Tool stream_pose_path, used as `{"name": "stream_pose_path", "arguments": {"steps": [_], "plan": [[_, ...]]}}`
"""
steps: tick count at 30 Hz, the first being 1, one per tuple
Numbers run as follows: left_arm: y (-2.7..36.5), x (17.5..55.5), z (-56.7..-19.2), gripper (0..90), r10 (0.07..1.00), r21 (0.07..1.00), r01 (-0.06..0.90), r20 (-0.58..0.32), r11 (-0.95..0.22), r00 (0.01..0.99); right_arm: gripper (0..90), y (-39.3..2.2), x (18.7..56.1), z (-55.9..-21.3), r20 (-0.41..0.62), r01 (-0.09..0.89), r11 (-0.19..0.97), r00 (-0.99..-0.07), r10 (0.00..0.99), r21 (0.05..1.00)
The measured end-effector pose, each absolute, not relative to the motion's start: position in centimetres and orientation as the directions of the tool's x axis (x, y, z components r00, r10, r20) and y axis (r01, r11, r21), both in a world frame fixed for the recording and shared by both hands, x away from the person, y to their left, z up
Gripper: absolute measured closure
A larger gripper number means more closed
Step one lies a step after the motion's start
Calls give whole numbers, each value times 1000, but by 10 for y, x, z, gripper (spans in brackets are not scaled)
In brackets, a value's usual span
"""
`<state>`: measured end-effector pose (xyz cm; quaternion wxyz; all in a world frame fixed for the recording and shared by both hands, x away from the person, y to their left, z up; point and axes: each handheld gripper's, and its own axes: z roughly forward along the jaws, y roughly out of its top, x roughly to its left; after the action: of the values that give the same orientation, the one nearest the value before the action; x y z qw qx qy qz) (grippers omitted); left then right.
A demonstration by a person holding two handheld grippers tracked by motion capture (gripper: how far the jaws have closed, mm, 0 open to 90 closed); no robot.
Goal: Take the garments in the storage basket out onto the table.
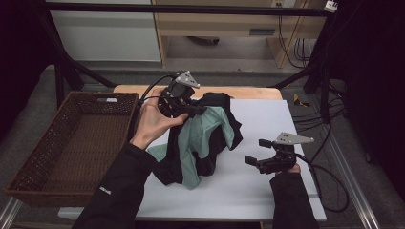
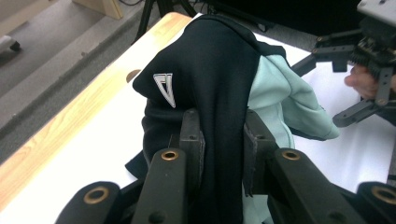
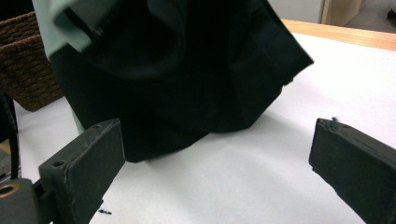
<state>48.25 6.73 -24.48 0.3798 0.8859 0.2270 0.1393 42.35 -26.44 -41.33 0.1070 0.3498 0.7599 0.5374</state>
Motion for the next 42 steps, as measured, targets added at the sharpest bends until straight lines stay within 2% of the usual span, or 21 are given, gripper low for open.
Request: {"name": "stream_pose_path", "arguments": {"steps": [18,27,30,33,36,38,42], "plan": [[71,489,-299,715,510,697,342,39,-630,859,38,-263,424,-414,210,418,182,-731,649,890],[71,490,-330,675,507,684,358,20,-636,862,38,-263,424,-414,210,420,185,-730,650,889],[72,491,-338,629,508,678,358,28,-643,861,38,-263,424,-415,210,421,185,-730,650,888],[75,491,-343,538,511,685,355,29,-636,859,38,-263,424,-415,210,417,183,-732,649,890],[81,491,-343,510,518,719,352,13,-600,856,38,-263,424,-415,210,420,184,-730,651,889],[85,490,-341,415,518,740,349,-2,-574,855,37,-263,424,-415,210,419,184,-731,649,889],[92,486,-337,296,527,756,342,4,-558,850,38,-263,424,-415,210,420,184,-730,651,889]]}}
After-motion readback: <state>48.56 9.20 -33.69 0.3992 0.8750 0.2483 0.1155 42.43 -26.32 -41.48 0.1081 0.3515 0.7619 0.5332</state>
